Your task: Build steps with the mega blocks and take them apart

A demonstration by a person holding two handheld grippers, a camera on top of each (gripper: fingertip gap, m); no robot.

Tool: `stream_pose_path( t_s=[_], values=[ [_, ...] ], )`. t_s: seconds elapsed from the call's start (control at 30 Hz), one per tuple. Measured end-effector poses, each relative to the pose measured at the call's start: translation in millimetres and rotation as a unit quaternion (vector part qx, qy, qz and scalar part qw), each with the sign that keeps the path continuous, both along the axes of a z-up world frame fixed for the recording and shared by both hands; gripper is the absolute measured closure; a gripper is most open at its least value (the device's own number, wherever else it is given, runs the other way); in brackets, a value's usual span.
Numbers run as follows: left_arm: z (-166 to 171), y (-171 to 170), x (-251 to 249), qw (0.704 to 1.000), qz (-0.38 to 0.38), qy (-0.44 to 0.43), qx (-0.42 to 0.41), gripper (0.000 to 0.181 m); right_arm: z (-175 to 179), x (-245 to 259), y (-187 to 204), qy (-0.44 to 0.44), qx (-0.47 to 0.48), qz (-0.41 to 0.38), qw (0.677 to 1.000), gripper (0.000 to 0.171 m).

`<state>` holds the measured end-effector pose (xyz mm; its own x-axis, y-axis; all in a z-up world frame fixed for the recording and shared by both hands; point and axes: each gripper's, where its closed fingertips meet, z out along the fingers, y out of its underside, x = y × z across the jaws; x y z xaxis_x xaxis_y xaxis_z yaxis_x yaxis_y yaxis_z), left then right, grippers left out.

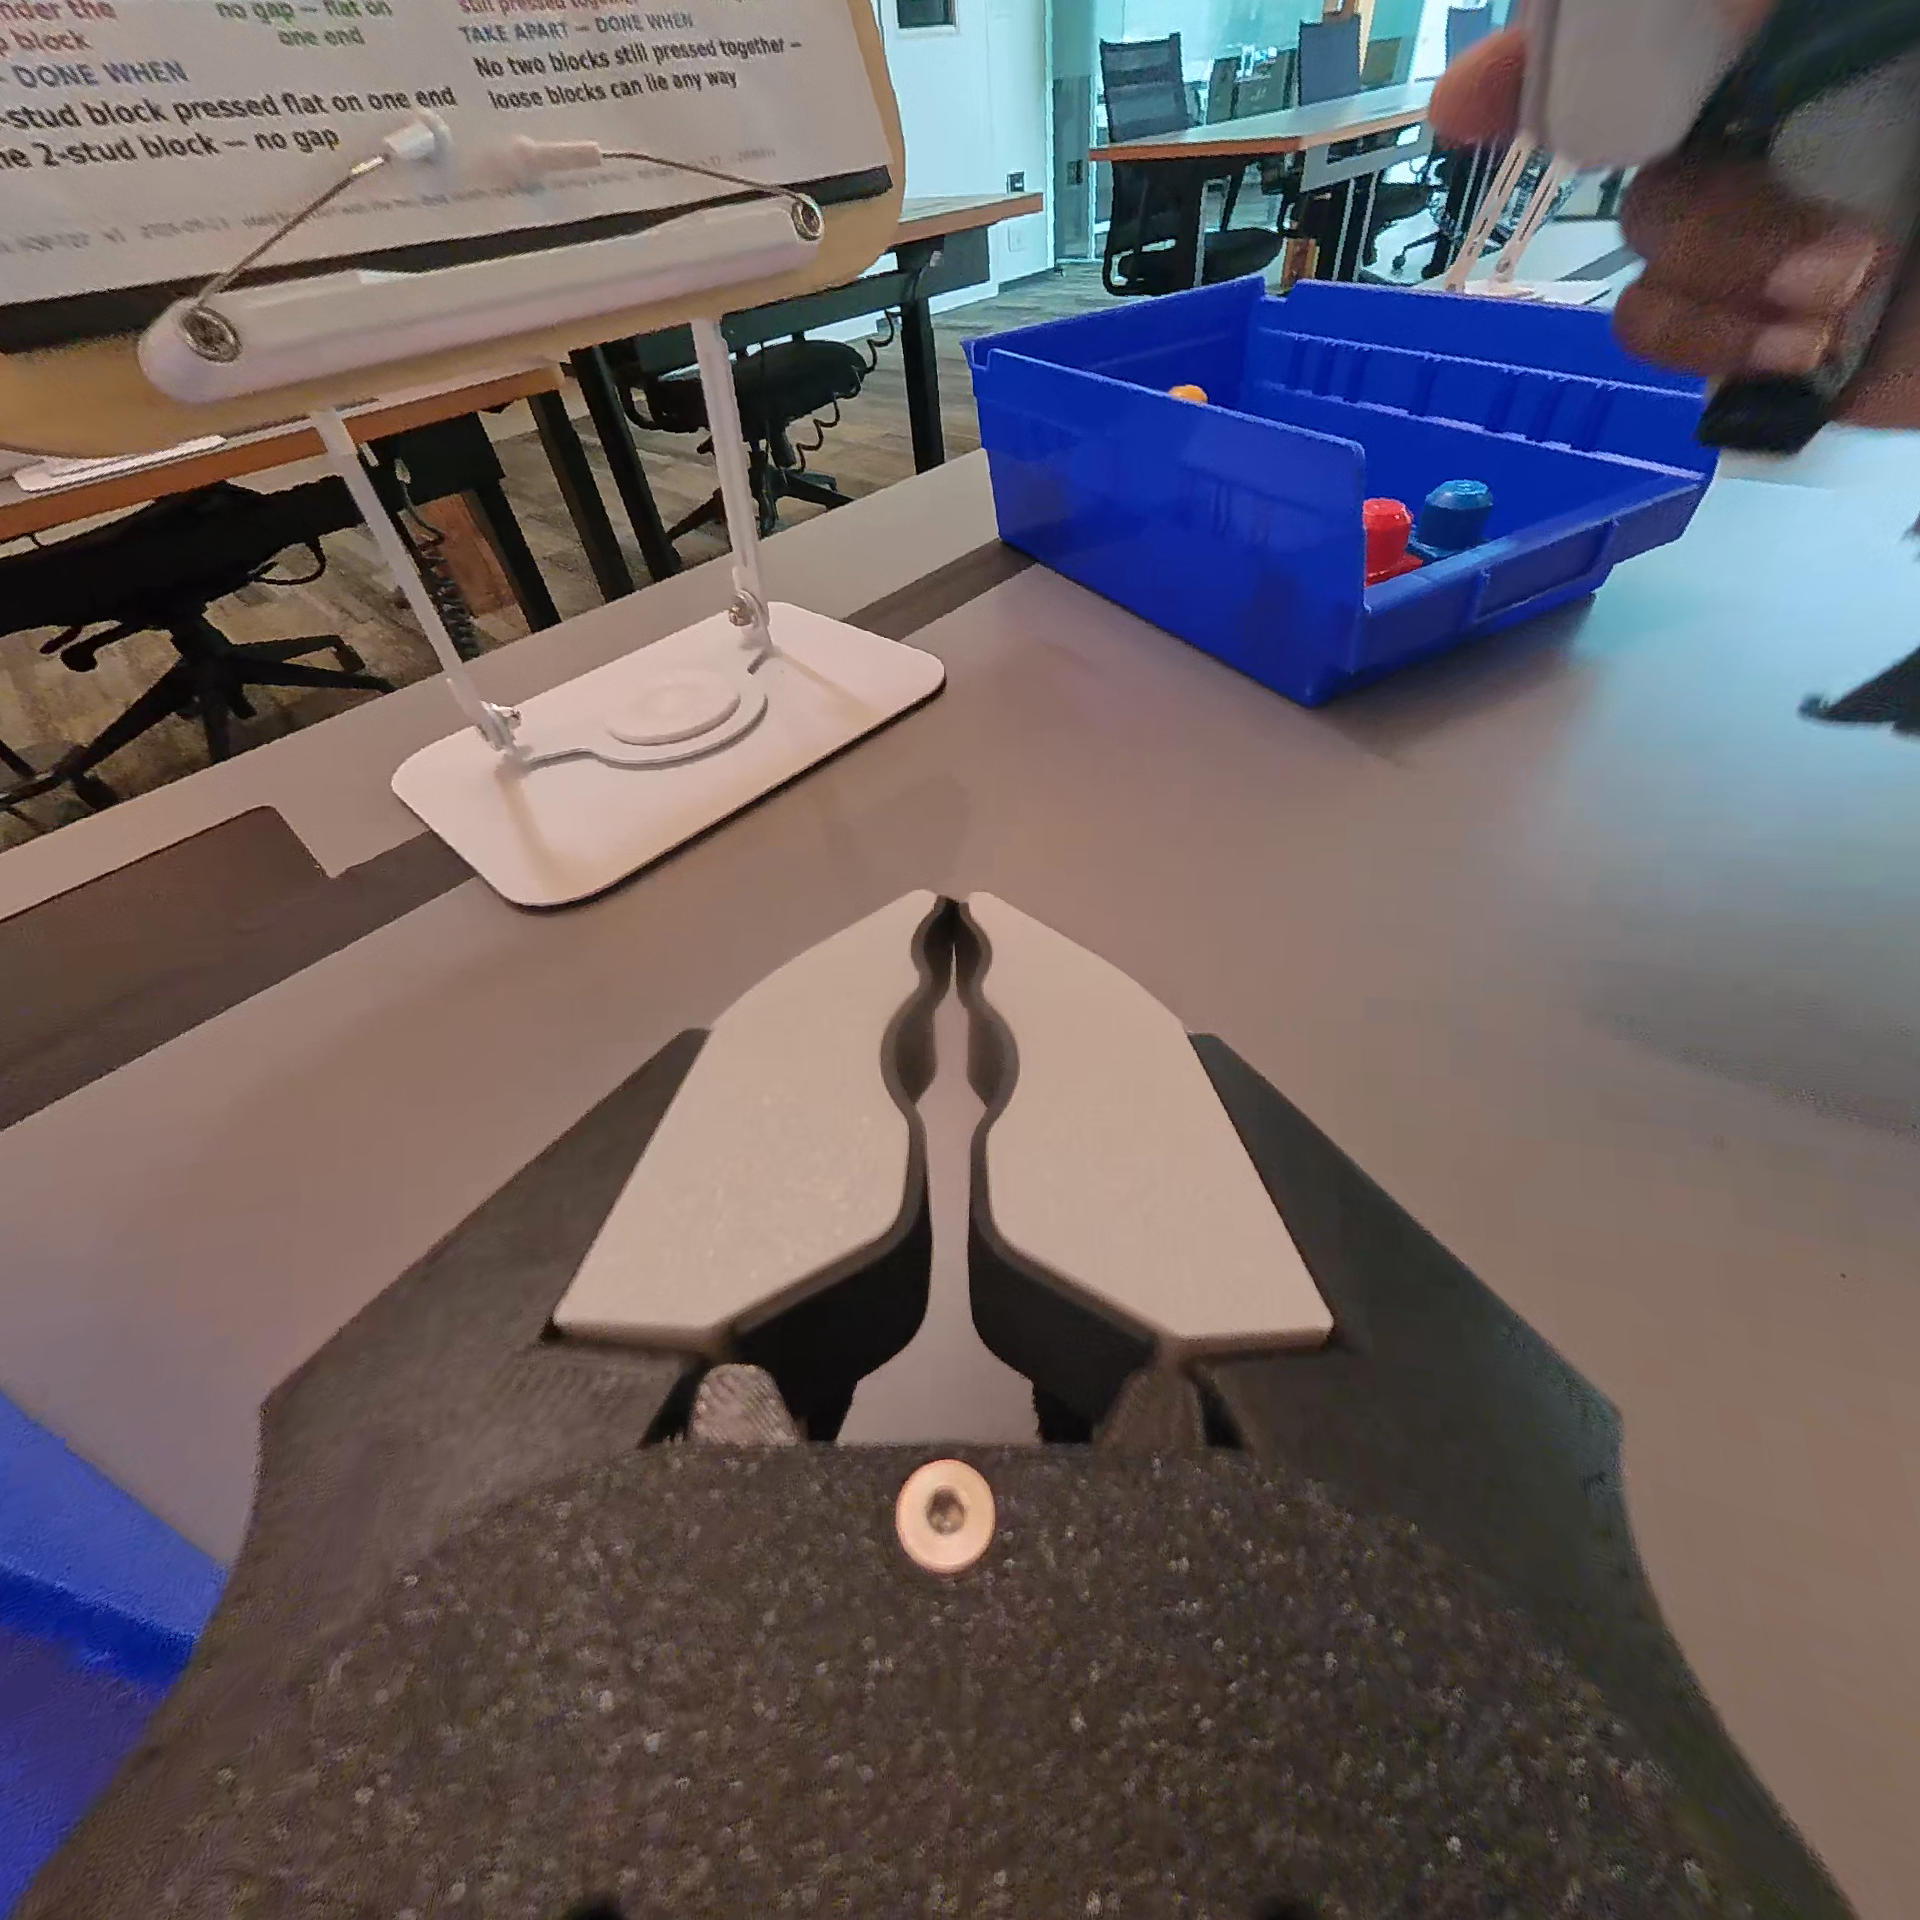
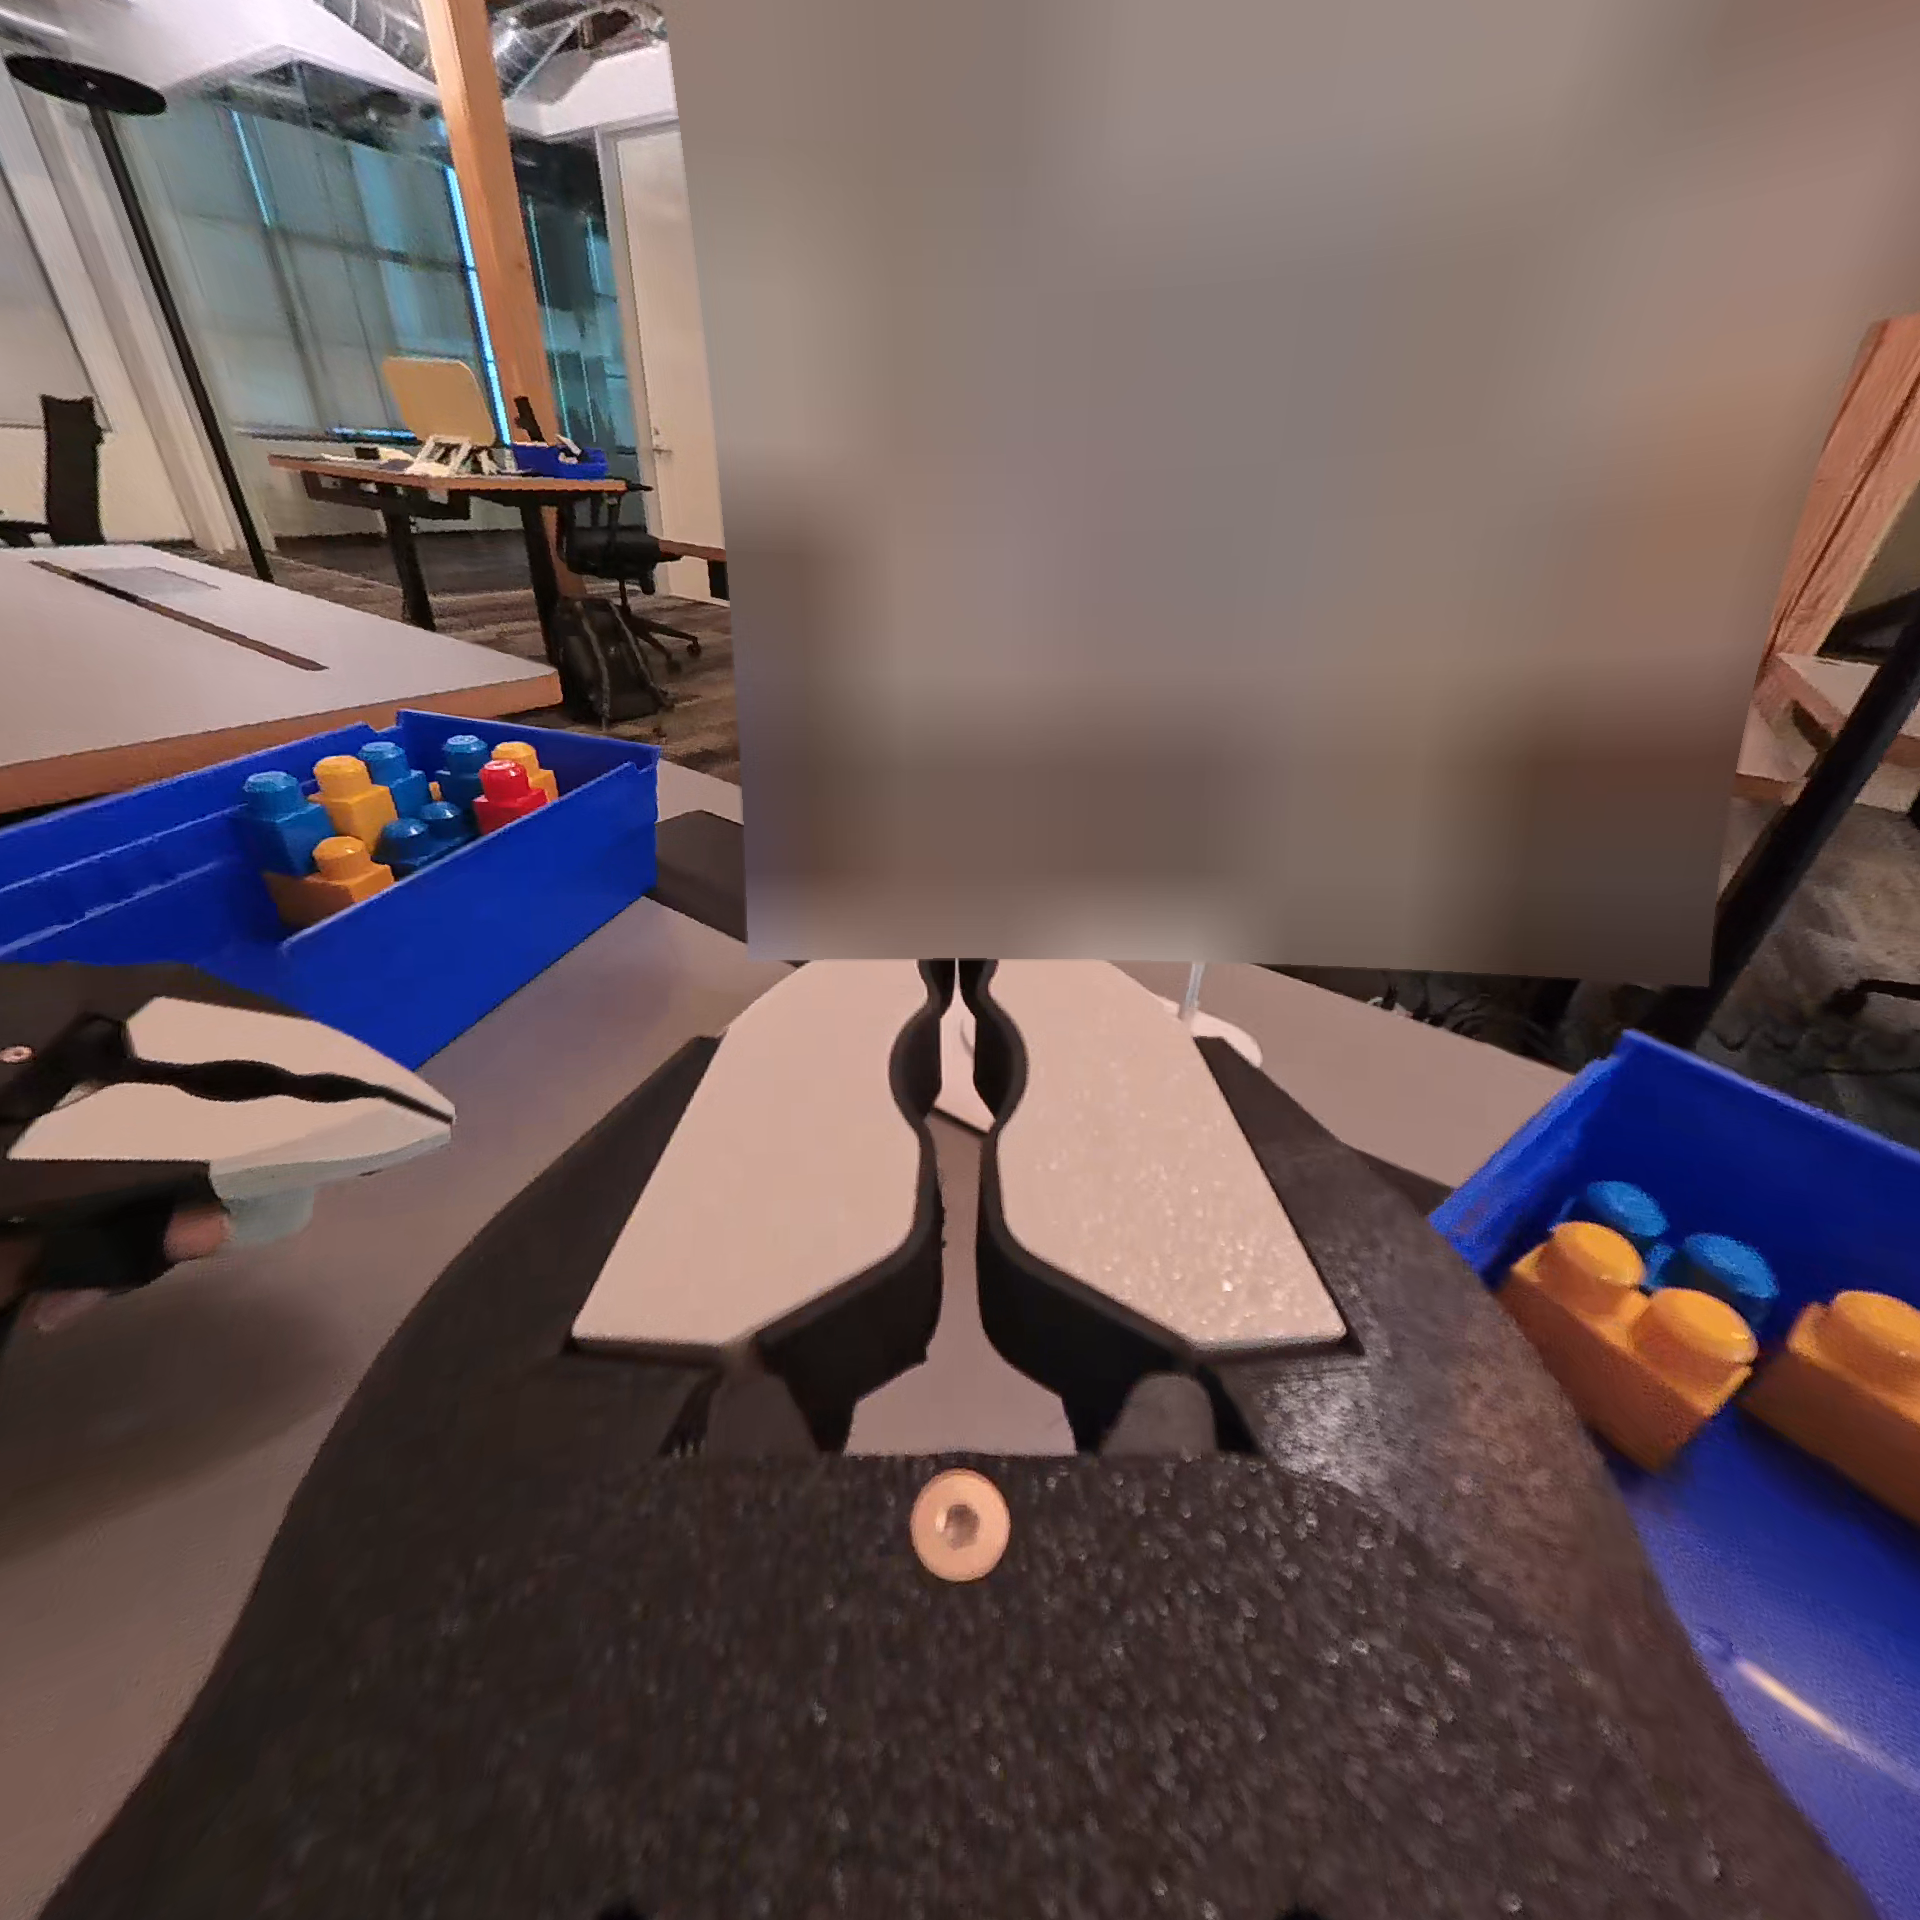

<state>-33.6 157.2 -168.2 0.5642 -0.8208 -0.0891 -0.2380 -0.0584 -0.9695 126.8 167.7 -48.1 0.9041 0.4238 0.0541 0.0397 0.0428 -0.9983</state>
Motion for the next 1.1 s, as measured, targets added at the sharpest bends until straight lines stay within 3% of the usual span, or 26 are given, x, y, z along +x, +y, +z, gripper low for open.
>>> stream_pose_path(
  t_s=[0.27, 0.43, 0.7, 0.83, 0.93, 1.1],
  values=[
    [8.1, 5.0, -6.8, 1.0, 0.013, -0.012, 0.013, 0.181, -58.3, -21.2, 8.4, 0.023, 0.01, 0.044, 0.999, 0.171],
    [24.0, 9.2, -15.0, 0.998, 0.029, -0.044, 0.021, 0.181, -66.4, -37.0, 7.6, 0.015, 0.002, 0.064, 0.998, 0.171],
    [91.8, 6.5, -40.8, 0.991, 0.05, -0.099, 0.078, 0.181, -68.9, -32.4, 9.2, 0.018, -0.006, 0.056, 0.998, 0.171],
    [135.2, 15.6, -81.9, 0.983, 0.102, -0.099, 0.114, 0.181, -70.7, -28.2, 10.5, 0.016, -0.009, 0.049, 0.999, 0.171],
    [159.3, 31.5, -127.4, 0.975, 0.157, -0.095, 0.124, 0.168, -72.2, -26.0, 11.2, 0.022, -0.015, 0.048, 0.998, 0.171],
    [163.9, 64.2, -201.9, 0.969, 0.232, -0.032, 0.079, 0.145, -70.9, -23.9, 12.2, 0.03, -0.017, 0.048, 0.998, 0.171]
  ],
)
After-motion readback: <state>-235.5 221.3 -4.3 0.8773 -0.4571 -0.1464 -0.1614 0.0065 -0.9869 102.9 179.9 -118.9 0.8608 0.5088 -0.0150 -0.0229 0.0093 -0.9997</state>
